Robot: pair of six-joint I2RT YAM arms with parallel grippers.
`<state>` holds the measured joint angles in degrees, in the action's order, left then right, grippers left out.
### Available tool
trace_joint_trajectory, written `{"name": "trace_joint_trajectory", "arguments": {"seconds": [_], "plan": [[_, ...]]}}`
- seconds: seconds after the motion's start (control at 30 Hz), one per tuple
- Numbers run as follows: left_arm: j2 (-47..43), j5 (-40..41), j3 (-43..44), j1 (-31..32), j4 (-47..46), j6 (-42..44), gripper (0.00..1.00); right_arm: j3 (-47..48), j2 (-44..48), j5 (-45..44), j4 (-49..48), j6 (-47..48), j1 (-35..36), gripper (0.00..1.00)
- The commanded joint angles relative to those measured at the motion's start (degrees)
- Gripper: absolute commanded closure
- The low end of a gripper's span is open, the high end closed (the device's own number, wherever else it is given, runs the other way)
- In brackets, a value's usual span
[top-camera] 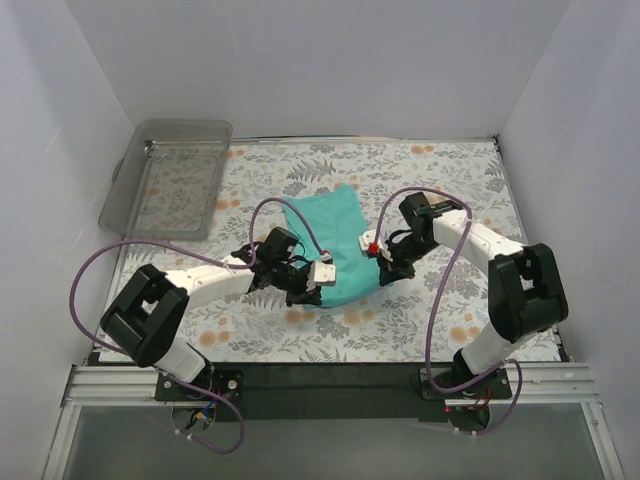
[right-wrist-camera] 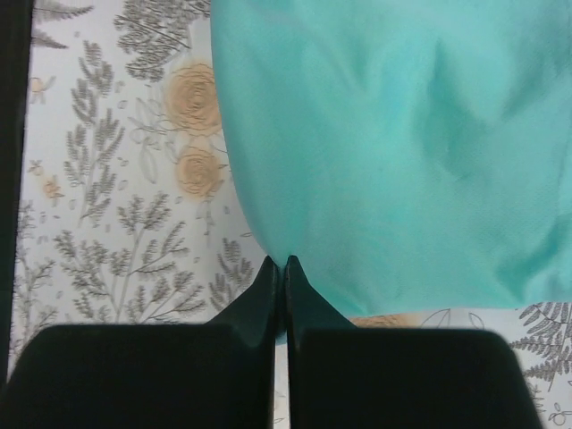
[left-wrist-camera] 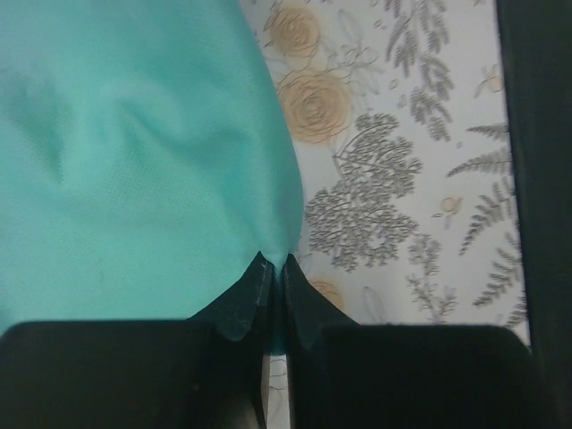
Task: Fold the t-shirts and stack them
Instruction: Fold the tshirt
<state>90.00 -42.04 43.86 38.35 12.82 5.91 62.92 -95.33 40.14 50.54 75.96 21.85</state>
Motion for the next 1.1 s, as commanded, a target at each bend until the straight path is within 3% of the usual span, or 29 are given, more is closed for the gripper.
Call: {"name": "trace_joint_trajectory", "arguments": {"seconds": [0.0, 0.23, 0.37, 0.67, 1.07], "plan": [[-7.5, -3.2, -1.7, 1.4, 3.5, -7.2, 1.0, -2.7, 6.4, 3.7, 6.7, 2.7, -0.2, 0.99], [-18.9, -5.0, -1.9, 2.8, 5.4, -14.8, 1.0, -3.1, 14.7, 7.4, 11.8, 2.8, -0.2, 0.99], [-21.0, -3.1, -0.3, 2.8, 7.6, -15.7, 1.0, -0.2, 16.1, 8.6, 12.2, 1.1, -0.3, 0.99], [-17.6, 0.4, 5.1, 1.7, 8.6, -13.7, 1.0, 12.4, 8.8, 8.6, 12.7, -1.0, -0.2, 0.99], [-12.3, -5.2, 11.3, -9.8, 8.2, -9.2, 1.0, 26.8, -2.4, 8.8, 13.3, -3.4, -0.4, 0.99]]}}
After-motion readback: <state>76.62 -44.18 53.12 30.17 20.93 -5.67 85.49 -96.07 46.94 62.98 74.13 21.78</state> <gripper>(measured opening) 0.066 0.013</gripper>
